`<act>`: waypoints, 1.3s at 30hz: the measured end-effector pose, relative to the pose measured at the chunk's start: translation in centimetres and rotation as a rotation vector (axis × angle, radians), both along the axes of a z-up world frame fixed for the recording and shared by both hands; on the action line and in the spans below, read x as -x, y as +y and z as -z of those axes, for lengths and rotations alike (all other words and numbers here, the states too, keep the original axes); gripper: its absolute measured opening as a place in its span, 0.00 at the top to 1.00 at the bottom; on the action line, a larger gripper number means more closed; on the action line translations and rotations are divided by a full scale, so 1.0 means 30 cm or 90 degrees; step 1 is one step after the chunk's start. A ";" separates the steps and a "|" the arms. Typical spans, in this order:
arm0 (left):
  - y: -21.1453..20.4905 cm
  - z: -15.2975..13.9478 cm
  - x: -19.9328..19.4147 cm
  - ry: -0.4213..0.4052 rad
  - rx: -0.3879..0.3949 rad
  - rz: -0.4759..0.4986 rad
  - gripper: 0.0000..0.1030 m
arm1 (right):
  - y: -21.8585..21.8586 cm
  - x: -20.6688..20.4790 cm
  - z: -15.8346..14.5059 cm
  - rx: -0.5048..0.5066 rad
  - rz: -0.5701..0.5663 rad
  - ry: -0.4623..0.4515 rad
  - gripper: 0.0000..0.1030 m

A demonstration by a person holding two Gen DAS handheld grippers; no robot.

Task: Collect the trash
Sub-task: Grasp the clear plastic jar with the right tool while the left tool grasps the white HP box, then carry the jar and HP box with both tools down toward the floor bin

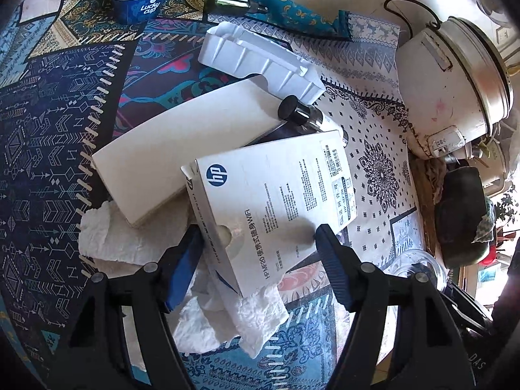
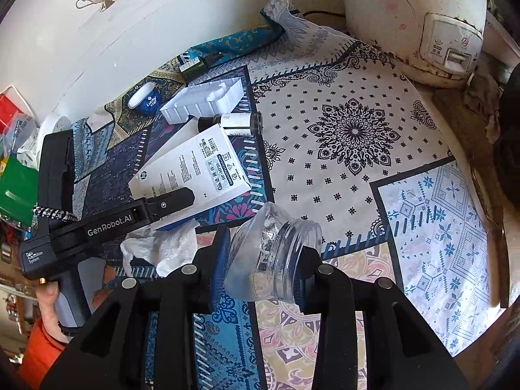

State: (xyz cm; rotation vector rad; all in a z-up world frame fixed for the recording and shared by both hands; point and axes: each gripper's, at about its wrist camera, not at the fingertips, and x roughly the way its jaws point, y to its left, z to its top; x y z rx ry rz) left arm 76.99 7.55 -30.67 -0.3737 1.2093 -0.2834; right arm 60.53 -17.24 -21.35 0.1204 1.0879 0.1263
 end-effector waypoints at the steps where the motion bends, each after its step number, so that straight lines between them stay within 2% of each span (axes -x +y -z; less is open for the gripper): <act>1: -0.008 -0.002 -0.002 -0.002 -0.004 -0.001 0.32 | -0.007 0.006 -0.006 0.000 0.001 -0.003 0.70; 3: -0.019 -0.011 0.002 -0.012 -0.009 -0.006 0.37 | -0.021 0.014 -0.017 0.002 0.004 -0.008 0.70; 5: -0.034 -0.033 0.008 -0.028 -0.014 -0.005 0.52 | -0.036 0.024 -0.027 0.004 0.010 -0.014 0.70; 6: -0.043 -0.047 0.013 -0.036 -0.021 -0.002 0.62 | -0.045 0.030 -0.032 0.004 0.012 -0.017 0.70; 7: -0.058 -0.063 0.018 -0.045 -0.037 0.000 0.63 | -0.055 0.032 -0.035 0.005 0.014 -0.019 0.70; 13: -0.165 -0.159 0.077 -0.135 -0.120 0.051 0.65 | -0.119 0.067 -0.055 0.004 0.032 -0.028 0.70; 18: -0.258 -0.159 0.133 -0.139 -0.149 0.091 0.66 | -0.173 0.099 -0.073 0.006 0.043 -0.036 0.70; 23: -0.320 -0.215 0.216 -0.177 -0.180 0.098 0.67 | -0.224 0.134 -0.107 0.000 0.048 -0.053 0.70; 28: -0.323 -0.307 0.288 -0.219 -0.190 0.050 0.70 | -0.250 0.161 -0.144 -0.004 0.013 -0.071 0.70; 32: -0.303 -0.368 0.360 -0.240 -0.199 -0.020 0.71 | -0.246 0.186 -0.170 -0.001 -0.041 -0.082 0.70; 39: -0.267 -0.408 0.518 -0.246 -0.234 -0.115 0.71 | -0.206 0.241 -0.168 0.006 -0.139 -0.080 0.70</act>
